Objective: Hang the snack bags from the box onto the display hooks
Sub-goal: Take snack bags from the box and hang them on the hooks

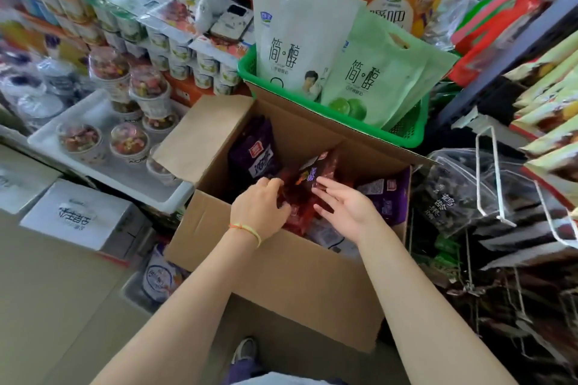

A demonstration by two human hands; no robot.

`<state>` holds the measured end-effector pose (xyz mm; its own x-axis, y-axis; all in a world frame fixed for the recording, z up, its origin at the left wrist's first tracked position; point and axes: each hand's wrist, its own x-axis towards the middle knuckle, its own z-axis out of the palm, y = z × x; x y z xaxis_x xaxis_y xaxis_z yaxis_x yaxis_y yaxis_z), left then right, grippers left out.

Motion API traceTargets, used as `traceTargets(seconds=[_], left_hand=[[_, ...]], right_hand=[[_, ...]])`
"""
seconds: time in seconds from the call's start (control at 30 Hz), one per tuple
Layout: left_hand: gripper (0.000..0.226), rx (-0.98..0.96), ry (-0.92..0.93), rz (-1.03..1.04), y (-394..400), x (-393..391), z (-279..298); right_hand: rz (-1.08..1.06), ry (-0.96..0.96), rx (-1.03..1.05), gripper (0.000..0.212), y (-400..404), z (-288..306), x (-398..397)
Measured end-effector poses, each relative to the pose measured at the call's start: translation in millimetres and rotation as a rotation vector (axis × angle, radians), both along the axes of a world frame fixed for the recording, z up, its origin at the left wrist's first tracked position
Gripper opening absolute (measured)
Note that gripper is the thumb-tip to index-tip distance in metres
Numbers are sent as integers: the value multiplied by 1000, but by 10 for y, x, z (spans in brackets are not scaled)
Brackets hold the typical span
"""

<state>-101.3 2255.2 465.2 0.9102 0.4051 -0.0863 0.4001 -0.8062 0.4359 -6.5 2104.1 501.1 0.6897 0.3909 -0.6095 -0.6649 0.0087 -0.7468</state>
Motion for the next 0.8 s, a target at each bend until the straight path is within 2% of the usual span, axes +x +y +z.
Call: traceTargets(seconds=[0.07, 0.13, 0.23, 0.33, 0.4, 0.47, 0.5, 0.63, 0.67, 0.73, 0.8], left_hand=[[65, -195, -146, -15, -18, 5, 84], [73, -354, -295, -112, -93, 78, 290], [55, -667, -515, -110, -293, 179, 691], [23, -844, -593, -48, -434, 269, 968], [9, -1071, -512, -44, -524, 305, 1062], [27, -1345, -356, -19, -660, 313, 1132], [32, -1428, -294, -25, -761, 305, 1170], [31, -1454, -129, -76, -1399, 403, 1311], [34, -1435, -86, -91, -1606, 450, 1353], [43, -1409, 5, -108, -2059, 555, 1366], [52, -1435, 98, -120, -2552, 622, 1340]], right_hand=[[59, -66, 64, 39, -35, 333, -100], [106, -133, 162, 38, -94, 670, -214], [141, -237, 261, 39, -276, 1128, -330], [84, -435, 90, 36, -571, 1361, -367], [-53, -554, -160, 27, -801, 1348, -346], [-207, -573, -349, 10, -1074, 1256, -315], [-255, -547, -367, 8, -1211, 1220, -310], [-224, -375, -47, 42, -1844, 1153, -256], [-245, -357, 3, 44, -2019, 1164, -237], [-357, -335, 46, 25, -2393, 1180, -163], [-445, -270, 78, 20, -2814, 1193, -101]])
